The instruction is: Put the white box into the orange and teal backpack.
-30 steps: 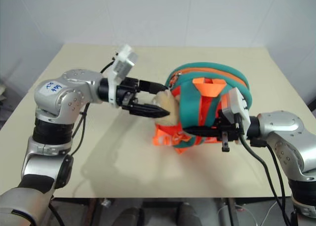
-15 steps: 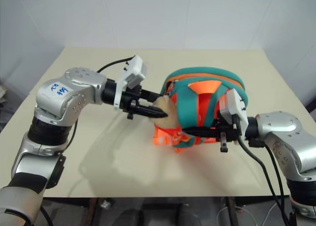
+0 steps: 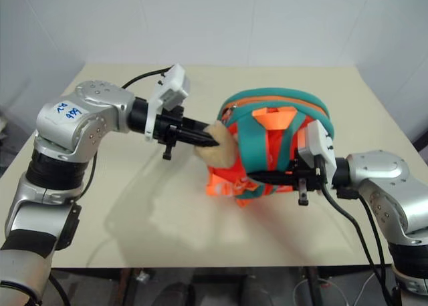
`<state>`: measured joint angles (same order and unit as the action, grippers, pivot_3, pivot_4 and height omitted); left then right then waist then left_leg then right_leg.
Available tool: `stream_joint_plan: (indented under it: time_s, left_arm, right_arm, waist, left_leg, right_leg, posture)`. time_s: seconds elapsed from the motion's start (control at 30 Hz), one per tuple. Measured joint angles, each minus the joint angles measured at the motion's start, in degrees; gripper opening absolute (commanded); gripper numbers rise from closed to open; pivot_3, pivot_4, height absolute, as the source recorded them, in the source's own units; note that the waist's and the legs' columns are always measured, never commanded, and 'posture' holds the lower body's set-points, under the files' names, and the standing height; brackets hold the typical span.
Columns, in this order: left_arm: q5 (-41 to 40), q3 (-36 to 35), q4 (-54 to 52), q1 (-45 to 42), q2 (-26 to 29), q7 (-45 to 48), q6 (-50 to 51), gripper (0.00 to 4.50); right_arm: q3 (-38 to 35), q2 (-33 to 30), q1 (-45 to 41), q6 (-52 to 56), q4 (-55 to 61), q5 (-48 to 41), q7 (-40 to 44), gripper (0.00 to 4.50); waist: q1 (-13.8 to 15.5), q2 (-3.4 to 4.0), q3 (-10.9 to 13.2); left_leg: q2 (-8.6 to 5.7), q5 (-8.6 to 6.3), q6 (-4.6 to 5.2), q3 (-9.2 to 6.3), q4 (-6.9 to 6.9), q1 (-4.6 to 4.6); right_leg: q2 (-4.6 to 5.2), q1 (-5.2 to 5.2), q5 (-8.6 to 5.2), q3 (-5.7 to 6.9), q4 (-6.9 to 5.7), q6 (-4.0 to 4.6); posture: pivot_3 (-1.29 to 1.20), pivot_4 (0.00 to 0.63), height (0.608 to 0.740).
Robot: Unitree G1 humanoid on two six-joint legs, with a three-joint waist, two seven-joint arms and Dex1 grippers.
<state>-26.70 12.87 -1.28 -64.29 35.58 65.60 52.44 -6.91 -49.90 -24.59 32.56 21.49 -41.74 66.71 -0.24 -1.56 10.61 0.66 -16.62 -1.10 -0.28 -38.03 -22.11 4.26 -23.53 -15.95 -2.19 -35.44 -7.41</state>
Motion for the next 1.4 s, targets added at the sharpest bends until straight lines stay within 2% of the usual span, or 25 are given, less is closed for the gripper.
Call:
stream_joint_plan:
  time_s: [0.43, 0.73, 1.0, 1.4]
  left_arm:
    - [2.44, -0.86, 5.14, -2.19, 8.51, 5.81, -7.56, 0.46]
    - [4.44, -0.58, 9.11, -2.42, 9.9, 7.96, -11.77, 0.46]
    - [9.04, -0.95, 18.17, -2.8, 12.72, 8.02, -17.09, 0.46]
    - [16.68, 4.27, 29.25, -3.58, 13.04, 17.0, -26.81, 0.46]
  right_arm:
    - [-0.01, -0.01, 0.41, 0.0, -0.01, 0.3, -0.51, 0.63]
    - [-0.03, -0.01, 1.05, -0.05, 0.11, 0.31, -1.08, 0.63]
    - [-0.3, -0.05, 2.33, -0.15, 0.41, 0.28, -1.11, 0.63]
    - [-0.29, -0.05, 2.32, -0.98, 0.35, 0.36, -0.94, 0.63]
  waist:
    - [0.1, 0.02, 0.01]
    - [-0.1, 0.02, 0.02]
    - [0.06, 0.02, 0.02]
    - [-0.02, 0.02, 0.02]
  left_leg:
    - [0.0, -0.01, 0.01, 0.02, 0.09, -0.1]
    - [0.02, -0.01, 0.01, 0.04, 0.08, -0.09]
    - [0.04, -0.01, 0.02, 0.04, 0.08, -0.08]
    - [0.06, -0.02, 0.04, 0.06, 0.1, -0.08]
  right_leg:
    - [-0.02, -0.08, 0.0, 0.01, 0.01, 0.01]
    - [-0.03, -0.09, 0.0, 0.0, -0.01, 0.0]
    - [-0.06, -0.09, -0.01, 0.0, 0.0, 0.03]
    - [-0.08, -0.11, -0.02, 0.0, -0.01, 0.03]
  posture:
    - [0.0, 0.15, 0.74]
    - [0.0, 0.15, 0.74]
    - [0.0, 0.15, 0.74]
    - [0.0, 0.15, 0.74]
